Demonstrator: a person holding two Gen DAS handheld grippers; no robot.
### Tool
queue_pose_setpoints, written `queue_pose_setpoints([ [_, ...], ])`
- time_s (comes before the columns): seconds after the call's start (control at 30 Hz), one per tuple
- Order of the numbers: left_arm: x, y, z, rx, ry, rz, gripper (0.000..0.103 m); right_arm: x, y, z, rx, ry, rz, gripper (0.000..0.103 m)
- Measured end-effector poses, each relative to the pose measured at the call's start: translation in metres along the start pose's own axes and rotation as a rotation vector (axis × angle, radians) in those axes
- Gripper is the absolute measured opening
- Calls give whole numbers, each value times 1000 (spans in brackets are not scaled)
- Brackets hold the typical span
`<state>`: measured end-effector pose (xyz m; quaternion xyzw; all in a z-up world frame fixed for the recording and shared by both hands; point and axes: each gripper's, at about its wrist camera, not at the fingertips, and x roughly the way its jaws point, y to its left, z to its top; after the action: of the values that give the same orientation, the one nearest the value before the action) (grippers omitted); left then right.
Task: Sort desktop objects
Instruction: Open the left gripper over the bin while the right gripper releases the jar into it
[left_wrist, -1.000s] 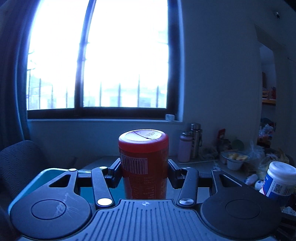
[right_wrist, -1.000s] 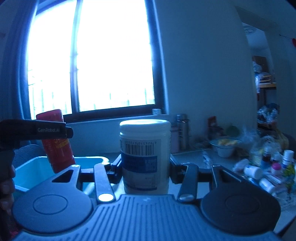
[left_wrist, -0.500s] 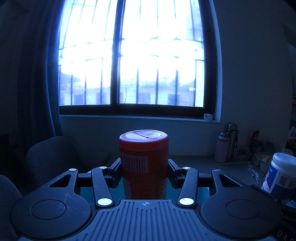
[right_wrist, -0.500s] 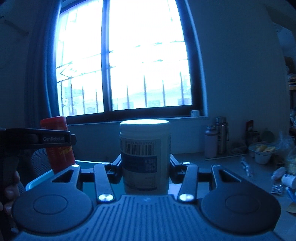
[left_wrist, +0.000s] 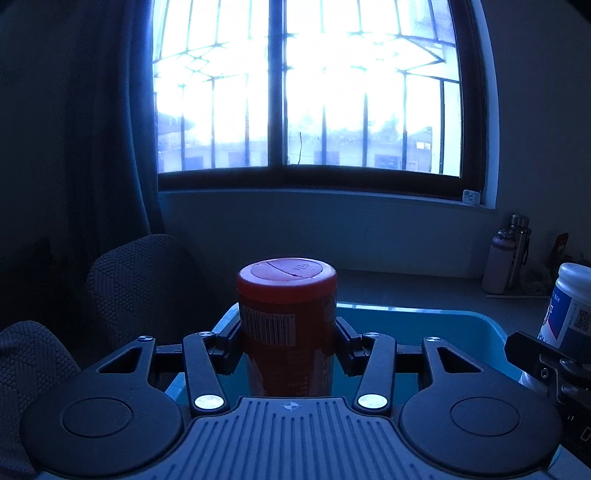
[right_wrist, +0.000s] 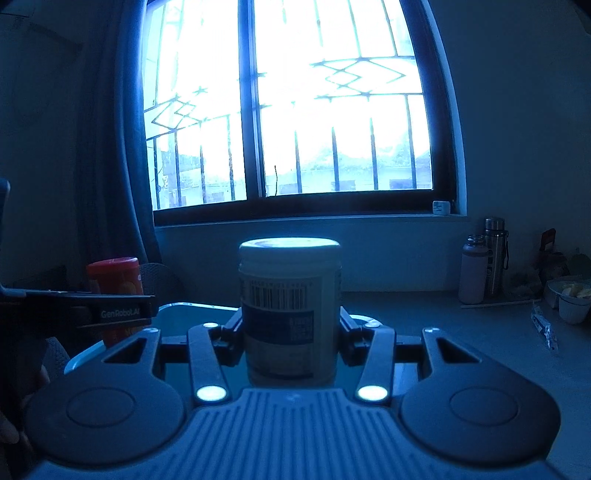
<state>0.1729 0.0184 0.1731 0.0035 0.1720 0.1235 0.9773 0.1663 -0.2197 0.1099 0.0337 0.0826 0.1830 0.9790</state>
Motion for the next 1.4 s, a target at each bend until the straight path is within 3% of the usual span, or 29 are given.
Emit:
queue_pose_setpoints([
  [0.5, 50, 3, -45, 7, 146, -1, 50, 43, -8, -35, 5, 179, -11, 48],
  [0.8, 58, 3, -54, 25, 165, -8, 51, 44, 2, -33, -26, 191, -4, 50],
  [0.87, 55, 3, -53, 29, 158, -6, 56, 45, 2, -31, -11, 205, 8, 63],
  [0.93, 54, 3, -50, 31, 164, -4, 81, 43, 4, -28, -9, 194, 13, 74],
  [1.0, 51, 4, -46, 36, 148, 0, 98, 41, 6, -25, -27, 171, 5, 78],
  [1.4, 30, -1, -47, 30, 118, -20, 99, 16, -3, -21, 1, 123, -45, 84],
])
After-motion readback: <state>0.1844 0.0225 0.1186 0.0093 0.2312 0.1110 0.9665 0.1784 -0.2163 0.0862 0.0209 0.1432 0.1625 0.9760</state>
